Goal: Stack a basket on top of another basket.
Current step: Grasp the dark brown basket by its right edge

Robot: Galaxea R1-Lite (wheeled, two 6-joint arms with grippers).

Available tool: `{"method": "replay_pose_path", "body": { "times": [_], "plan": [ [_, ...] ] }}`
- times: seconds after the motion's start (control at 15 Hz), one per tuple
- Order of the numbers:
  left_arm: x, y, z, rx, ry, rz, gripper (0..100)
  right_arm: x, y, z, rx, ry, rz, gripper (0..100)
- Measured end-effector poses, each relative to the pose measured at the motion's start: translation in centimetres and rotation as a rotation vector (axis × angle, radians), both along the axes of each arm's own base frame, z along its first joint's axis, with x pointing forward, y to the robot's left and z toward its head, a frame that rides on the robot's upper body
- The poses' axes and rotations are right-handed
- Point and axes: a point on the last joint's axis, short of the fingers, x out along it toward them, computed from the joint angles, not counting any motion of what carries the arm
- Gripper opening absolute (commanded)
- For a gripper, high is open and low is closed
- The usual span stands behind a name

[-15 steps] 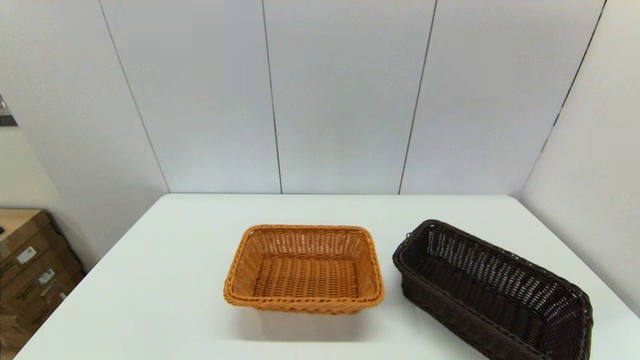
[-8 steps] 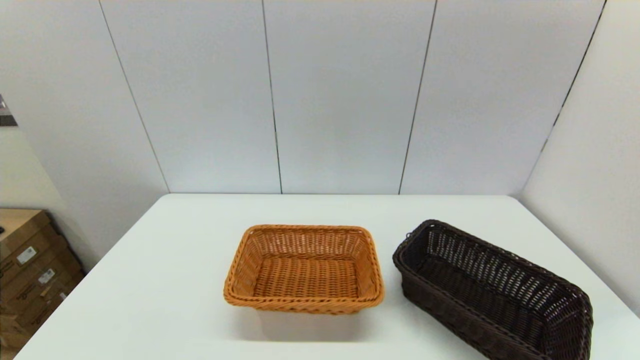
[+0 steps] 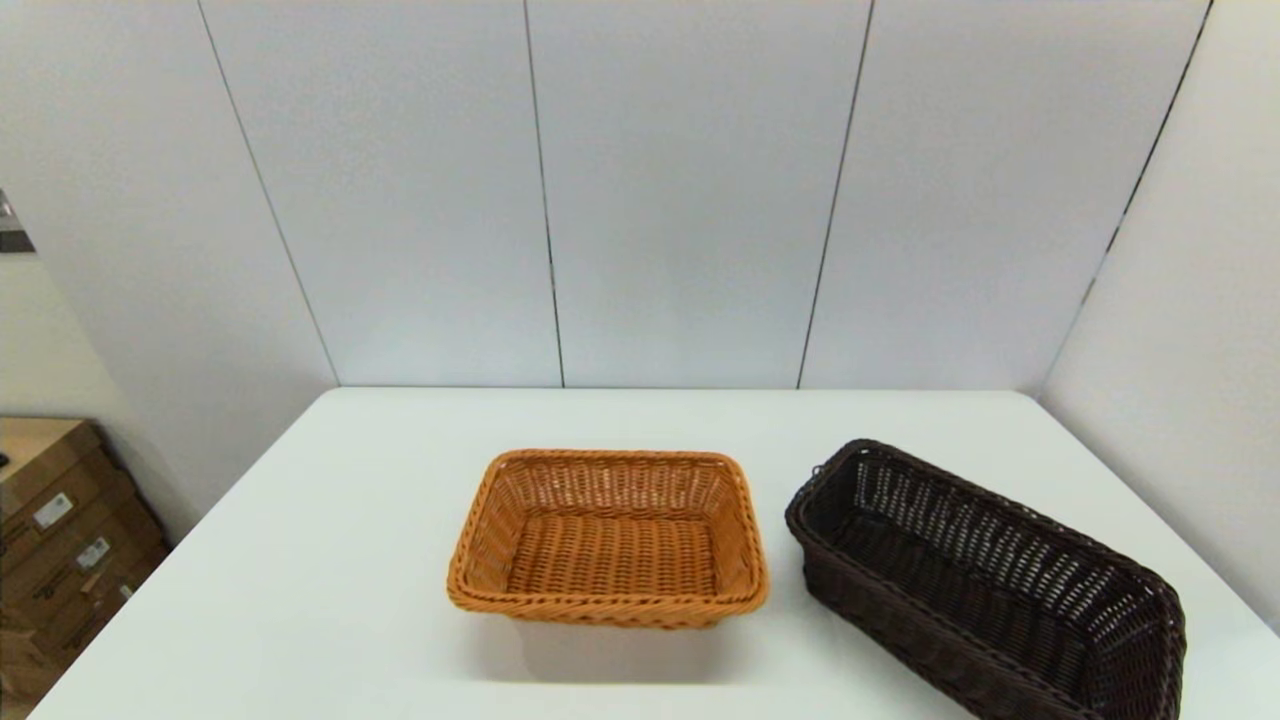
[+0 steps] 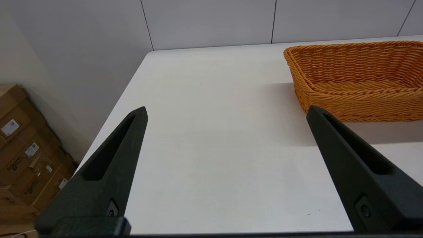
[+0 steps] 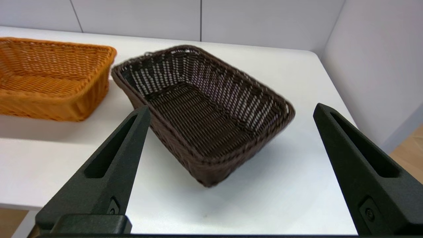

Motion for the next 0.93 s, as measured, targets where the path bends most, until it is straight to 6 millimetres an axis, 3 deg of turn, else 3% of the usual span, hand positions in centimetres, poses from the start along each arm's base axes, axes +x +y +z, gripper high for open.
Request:
{"method": "replay_pose_path", "body": {
  "times": [0.4, 0.67, 0.93],
  "plan": [
    [0.0, 0.0, 0.0, 0.0, 0.0, 0.0, 100, 5.0, 0.3, 6.7, -0.007, 0.121, 0.08, 100],
    [0.0, 0.0, 0.0, 0.0, 0.0, -0.001, 100, 9.3, 0.9, 7.2, -0.001, 0.344, 0.095, 100],
    [0.0, 0.0, 0.0, 0.0, 0.0, 0.0, 100, 11.6, 1.0, 5.9, 0.075, 0.7, 0.031, 100]
  ]
}}
